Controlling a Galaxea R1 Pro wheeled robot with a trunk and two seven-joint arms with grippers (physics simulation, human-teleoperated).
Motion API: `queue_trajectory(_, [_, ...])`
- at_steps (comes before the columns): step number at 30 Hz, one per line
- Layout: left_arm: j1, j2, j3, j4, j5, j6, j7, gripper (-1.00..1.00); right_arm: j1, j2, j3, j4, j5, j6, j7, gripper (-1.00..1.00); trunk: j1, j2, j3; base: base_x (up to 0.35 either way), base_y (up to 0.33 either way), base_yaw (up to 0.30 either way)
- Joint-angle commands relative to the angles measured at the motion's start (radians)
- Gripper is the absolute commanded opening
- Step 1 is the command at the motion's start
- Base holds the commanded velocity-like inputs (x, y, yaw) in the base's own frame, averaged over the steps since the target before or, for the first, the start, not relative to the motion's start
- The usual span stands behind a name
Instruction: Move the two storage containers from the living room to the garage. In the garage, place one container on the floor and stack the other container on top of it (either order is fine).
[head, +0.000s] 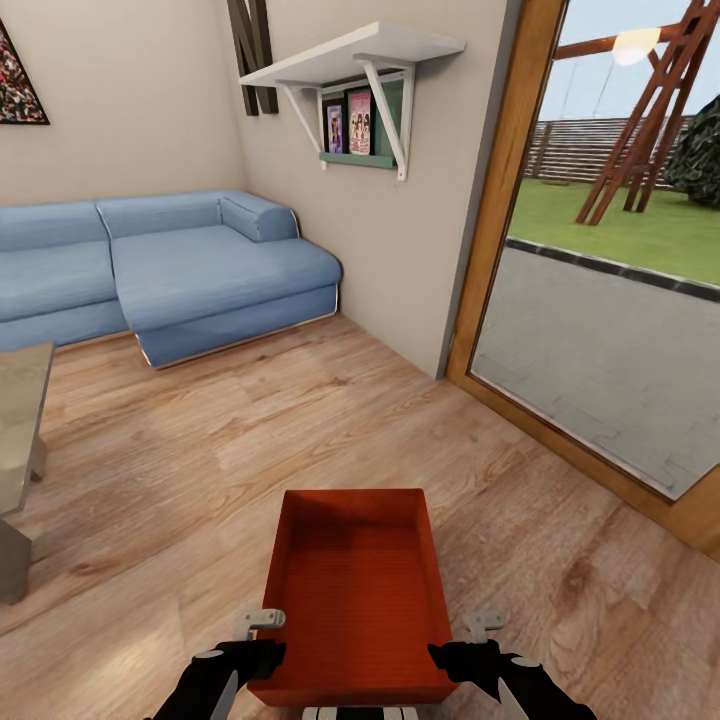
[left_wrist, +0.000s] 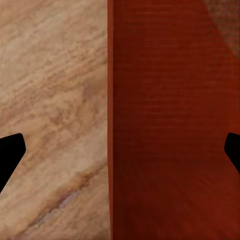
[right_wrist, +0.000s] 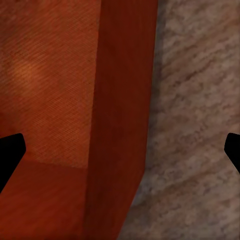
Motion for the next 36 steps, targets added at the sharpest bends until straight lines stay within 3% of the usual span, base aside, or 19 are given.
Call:
queue_trajectory(1, [0.000,-0.001,0.004,-0.002,-0.005,0.005,-0.002,1.00,0.000,0.001,-0.007,-0.002,0.005,0.006,0.005,1.00,0.000,0.000,-0.001,0.000,0.000,0.000])
queue_trajectory(36, [0.000,-0.001,0.004,-0.002,-0.006,0.002,-0.001,1.00,0.000,0.001,-0.007,-0.002,0.005,0.006,0.005,1.00,0.001,-0.001,-0.012,0.000,0.000,0.000])
